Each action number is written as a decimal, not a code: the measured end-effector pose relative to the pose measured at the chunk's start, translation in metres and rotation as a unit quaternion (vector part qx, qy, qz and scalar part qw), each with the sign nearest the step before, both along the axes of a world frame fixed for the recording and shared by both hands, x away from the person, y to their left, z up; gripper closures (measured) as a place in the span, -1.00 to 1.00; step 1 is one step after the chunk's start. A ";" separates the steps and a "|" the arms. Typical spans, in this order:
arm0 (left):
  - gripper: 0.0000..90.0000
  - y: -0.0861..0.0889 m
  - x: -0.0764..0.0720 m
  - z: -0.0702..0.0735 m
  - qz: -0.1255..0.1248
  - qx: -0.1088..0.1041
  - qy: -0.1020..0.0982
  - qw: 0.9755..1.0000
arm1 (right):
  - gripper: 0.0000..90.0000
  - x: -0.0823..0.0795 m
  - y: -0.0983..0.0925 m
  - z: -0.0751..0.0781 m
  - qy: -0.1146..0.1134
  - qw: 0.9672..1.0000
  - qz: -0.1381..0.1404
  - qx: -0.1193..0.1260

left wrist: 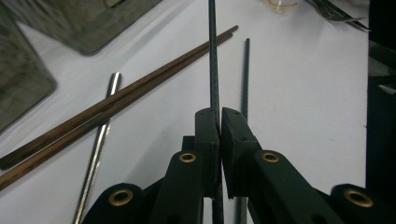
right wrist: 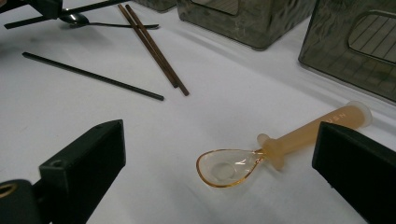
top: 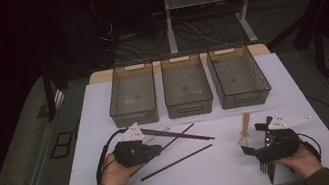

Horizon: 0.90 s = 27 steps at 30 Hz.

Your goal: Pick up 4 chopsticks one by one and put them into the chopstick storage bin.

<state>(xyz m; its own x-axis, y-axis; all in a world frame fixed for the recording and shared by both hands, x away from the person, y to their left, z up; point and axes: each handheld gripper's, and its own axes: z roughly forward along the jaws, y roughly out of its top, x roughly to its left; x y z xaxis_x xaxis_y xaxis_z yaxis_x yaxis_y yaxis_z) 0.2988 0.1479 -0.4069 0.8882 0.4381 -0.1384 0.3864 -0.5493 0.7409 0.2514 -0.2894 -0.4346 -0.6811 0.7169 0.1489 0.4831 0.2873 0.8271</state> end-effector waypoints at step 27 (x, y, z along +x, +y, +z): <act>0.92 0.034 0.016 0.014 0.083 0.000 -0.016 0.996 | -0.95 0.000 0.001 0.000 0.002 1.000 -0.001 0.000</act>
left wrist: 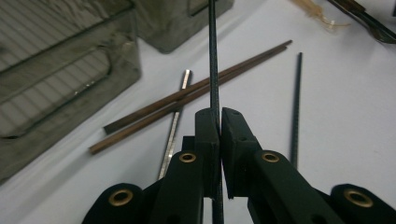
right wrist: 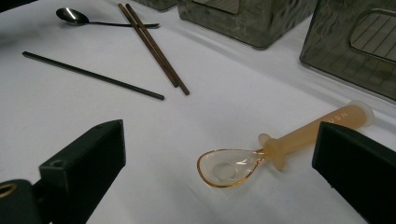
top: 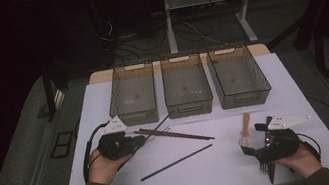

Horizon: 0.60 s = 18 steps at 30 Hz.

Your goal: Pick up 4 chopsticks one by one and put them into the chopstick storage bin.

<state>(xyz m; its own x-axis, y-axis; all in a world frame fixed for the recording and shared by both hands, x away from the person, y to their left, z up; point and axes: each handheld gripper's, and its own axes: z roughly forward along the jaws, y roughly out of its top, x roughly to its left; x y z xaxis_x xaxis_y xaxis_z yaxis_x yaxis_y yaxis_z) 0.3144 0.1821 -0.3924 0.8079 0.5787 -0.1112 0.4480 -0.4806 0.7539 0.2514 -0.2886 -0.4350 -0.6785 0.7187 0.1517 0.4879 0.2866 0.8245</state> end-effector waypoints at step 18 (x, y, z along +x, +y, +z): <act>0.92 0.018 0.028 0.014 0.051 -0.027 -0.013 0.998 | -0.95 0.001 0.000 -0.001 0.001 1.000 -0.003 0.003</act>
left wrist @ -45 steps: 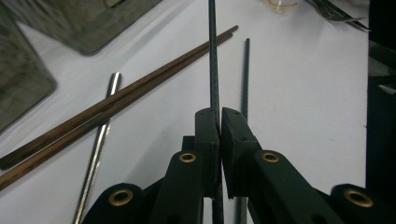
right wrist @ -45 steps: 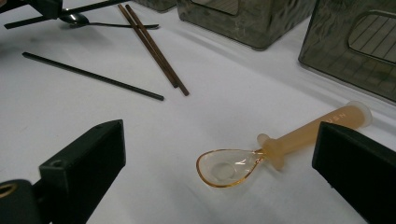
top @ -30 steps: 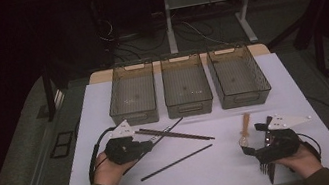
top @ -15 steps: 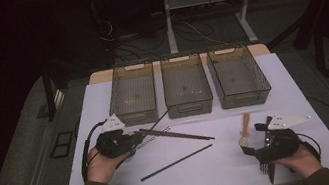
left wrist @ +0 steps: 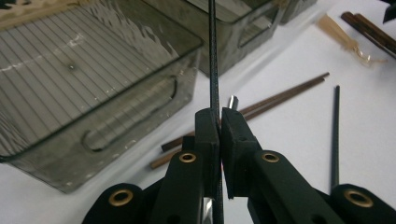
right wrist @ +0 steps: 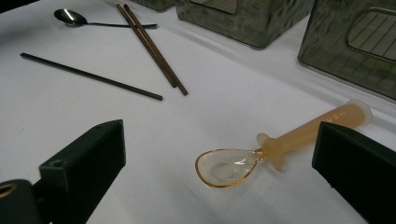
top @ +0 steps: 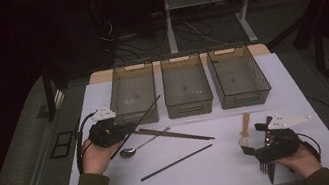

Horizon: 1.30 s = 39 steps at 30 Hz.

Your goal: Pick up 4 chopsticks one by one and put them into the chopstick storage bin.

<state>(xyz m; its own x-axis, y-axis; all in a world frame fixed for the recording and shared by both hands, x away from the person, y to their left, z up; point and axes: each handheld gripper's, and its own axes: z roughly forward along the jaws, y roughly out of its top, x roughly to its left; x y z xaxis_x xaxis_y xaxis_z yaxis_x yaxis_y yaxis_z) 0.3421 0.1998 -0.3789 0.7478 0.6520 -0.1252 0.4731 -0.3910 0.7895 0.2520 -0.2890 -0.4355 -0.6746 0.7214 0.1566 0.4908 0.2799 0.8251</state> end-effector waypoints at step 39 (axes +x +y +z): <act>0.92 -0.007 0.091 0.041 0.088 -0.002 -0.003 0.996 | -0.94 0.000 -0.001 0.000 -0.001 1.000 -0.004 0.004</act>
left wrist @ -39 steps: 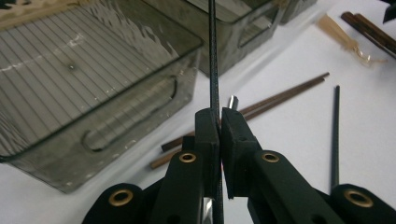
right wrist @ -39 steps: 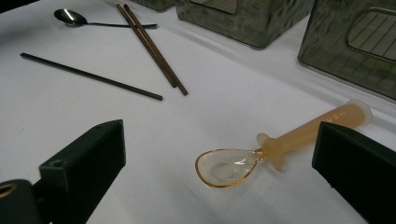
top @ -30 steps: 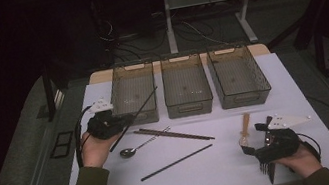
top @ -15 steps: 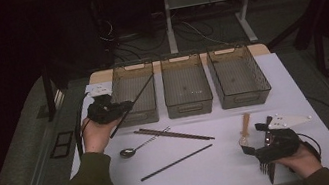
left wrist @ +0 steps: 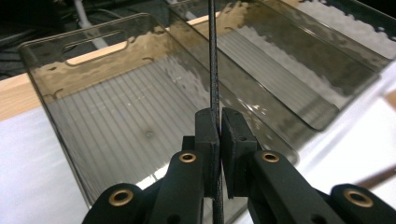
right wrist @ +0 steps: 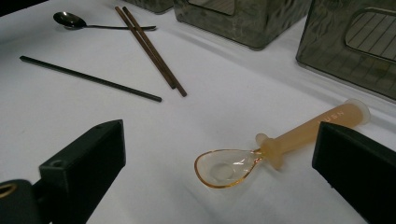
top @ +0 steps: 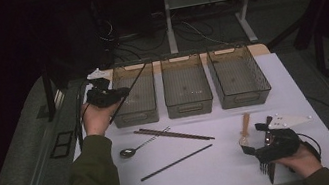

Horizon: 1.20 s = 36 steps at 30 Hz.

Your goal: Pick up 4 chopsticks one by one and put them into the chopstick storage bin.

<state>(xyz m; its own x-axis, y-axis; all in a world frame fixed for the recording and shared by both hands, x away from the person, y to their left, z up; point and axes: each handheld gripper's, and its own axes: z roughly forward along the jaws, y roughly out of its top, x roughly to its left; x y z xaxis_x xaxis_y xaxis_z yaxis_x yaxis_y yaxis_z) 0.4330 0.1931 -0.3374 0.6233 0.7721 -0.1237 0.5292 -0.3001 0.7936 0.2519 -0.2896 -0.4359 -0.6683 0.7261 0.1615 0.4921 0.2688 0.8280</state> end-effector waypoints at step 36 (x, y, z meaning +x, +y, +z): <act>0.91 -0.009 0.052 -0.047 0.060 0.034 0.040 0.997 | -0.95 -0.003 -0.001 0.001 0.000 1.000 0.002 0.009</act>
<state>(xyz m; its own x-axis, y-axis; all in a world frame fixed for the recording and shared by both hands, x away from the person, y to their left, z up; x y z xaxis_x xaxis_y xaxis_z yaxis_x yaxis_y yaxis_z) 0.4846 0.1837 -0.3847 0.5164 0.8486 -0.1150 0.6257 -0.2821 0.7273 0.2493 -0.2904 -0.4345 -0.6717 0.7203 0.1733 0.4901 0.2566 0.8330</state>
